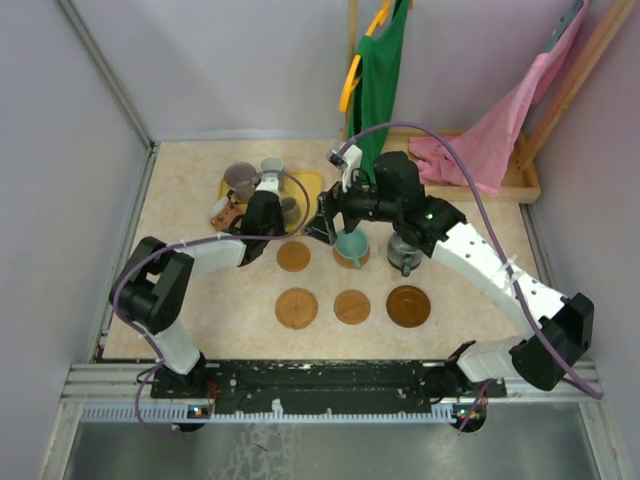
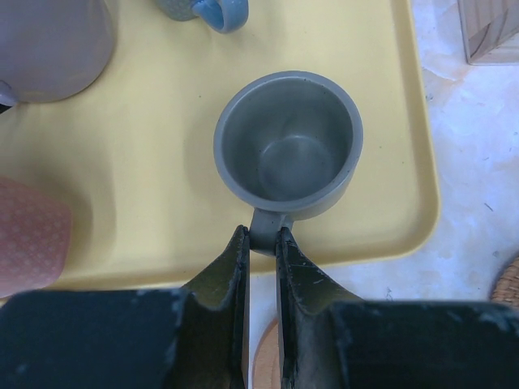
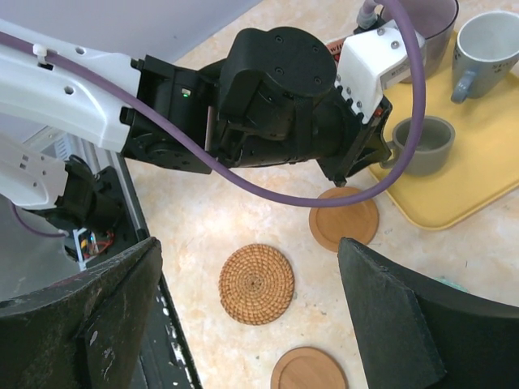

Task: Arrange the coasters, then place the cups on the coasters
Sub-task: Adjust the cup on the tray.

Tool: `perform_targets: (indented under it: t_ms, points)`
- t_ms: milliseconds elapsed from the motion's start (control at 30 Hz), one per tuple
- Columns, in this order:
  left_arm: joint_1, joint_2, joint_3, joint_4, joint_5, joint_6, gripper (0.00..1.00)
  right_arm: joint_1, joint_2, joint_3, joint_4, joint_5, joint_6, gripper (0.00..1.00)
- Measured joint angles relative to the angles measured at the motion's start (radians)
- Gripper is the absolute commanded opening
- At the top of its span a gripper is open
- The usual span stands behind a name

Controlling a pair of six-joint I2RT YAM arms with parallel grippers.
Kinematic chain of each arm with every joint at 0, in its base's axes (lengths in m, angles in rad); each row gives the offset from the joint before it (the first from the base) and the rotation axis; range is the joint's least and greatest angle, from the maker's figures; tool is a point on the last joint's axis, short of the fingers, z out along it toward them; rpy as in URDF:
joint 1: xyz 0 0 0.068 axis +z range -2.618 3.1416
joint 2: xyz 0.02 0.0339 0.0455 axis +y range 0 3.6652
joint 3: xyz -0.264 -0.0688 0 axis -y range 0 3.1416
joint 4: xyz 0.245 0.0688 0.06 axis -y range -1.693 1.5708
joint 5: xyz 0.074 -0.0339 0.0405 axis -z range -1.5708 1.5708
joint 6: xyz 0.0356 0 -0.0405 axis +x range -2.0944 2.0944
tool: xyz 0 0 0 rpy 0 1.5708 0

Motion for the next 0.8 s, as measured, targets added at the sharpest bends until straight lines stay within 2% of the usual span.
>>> perform_targets:
  t_ms: [400, 700, 800]
  points:
    - [-0.029, 0.000, -0.002, -0.001, -0.084, 0.014, 0.06, -0.003, -0.026, -0.030, -0.001, 0.013, 0.008, 0.89]
    - [-0.036, 0.000, -0.002, -0.003, -0.086, 0.014, 0.22, -0.005, -0.043, -0.045, 0.003, 0.016, 0.015, 0.89]
    - [-0.038, 0.000, -0.002, -0.004, -0.085, 0.015, 0.30, -0.005, -0.044, -0.056, 0.008, 0.016, 0.019, 0.89]
